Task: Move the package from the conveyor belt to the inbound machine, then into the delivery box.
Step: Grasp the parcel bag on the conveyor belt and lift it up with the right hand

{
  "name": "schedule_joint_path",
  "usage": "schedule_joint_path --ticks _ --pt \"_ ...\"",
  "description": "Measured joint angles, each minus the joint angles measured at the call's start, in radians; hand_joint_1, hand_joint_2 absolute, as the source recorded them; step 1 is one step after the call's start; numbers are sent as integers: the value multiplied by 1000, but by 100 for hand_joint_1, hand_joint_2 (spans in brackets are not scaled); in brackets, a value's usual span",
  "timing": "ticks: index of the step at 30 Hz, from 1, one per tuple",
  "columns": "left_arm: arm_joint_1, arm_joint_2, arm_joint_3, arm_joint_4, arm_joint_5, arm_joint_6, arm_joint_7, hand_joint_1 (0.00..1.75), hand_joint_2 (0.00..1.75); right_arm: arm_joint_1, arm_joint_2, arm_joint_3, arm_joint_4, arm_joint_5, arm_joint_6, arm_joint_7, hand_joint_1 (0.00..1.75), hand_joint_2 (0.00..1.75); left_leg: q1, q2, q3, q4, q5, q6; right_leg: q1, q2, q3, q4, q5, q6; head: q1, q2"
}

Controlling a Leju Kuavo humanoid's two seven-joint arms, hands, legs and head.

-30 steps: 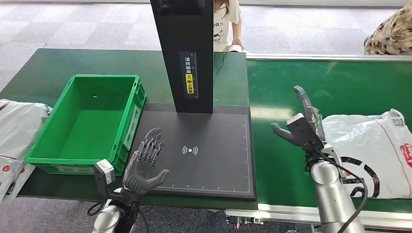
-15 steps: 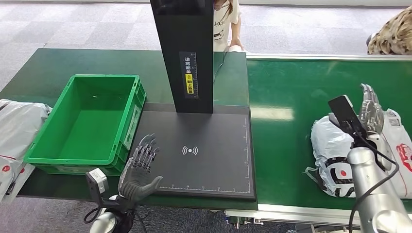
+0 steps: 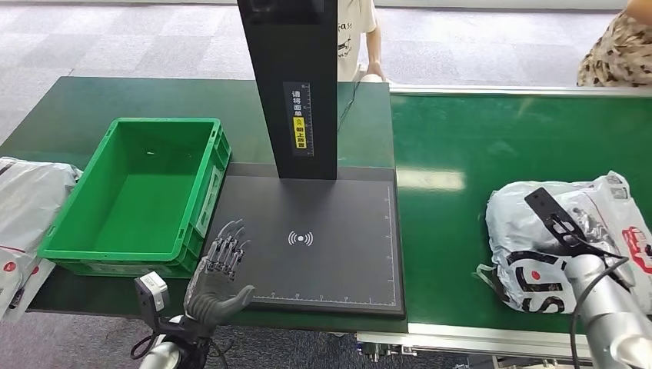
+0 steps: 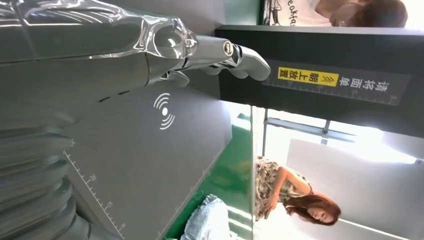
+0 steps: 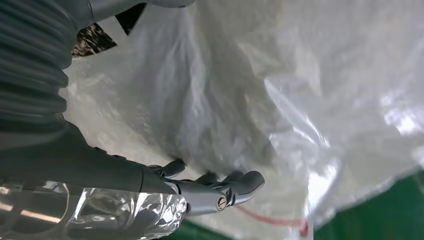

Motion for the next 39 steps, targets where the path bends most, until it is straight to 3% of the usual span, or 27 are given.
schedule_joint_path --ticks 5,6,9,10,22,27,31,39 --pt "4 21 -12 14 17 11 -8 0 175 4 -10 0 40 -11 127 11 0 175 0 0 0 0 0 0 0 0 0 0 0 0 0 0" --pt "6 24 -14 15 19 14 -8 0 175 5 -12 0 45 -11 143 11 16 175 0 0 0 0 0 0 0 0 0 0 0 0 0 0" --pt "12 30 -19 15 22 19 -8 0 175 7 -14 0 56 -10 179 12 147 175 0 0 0 0 0 0 0 0 0 0 0 0 0 0" --pt "13 32 -19 16 23 20 -8 0 175 7 -15 1 58 -11 187 12 175 175 0 0 0 0 0 0 0 0 0 0 0 0 0 0" --pt "27 54 -21 24 39 53 -21 0 175 0 -11 11 62 -11 172 10 175 175 0 0 1 0 0 0 0 0 2 0 0 0 0 0" --pt "40 53 -23 22 41 74 -18 0 175 -3 6 17 58 -23 101 -17 175 175 0 0 1 0 0 0 0 0 2 0 0 0 0 0" --pt "60 52 -23 7 40 89 -16 0 175 -1 32 20 38 -41 -20 -100 175 175 0 0 1 0 0 0 0 0 1 0 0 0 0 0" --pt "84 41 -17 -31 45 167 -36 0 175 38 97 17 -112 -194 -218 -423 175 175 0 0 0 0 0 0 0 0 1 0 0 0 0 0"
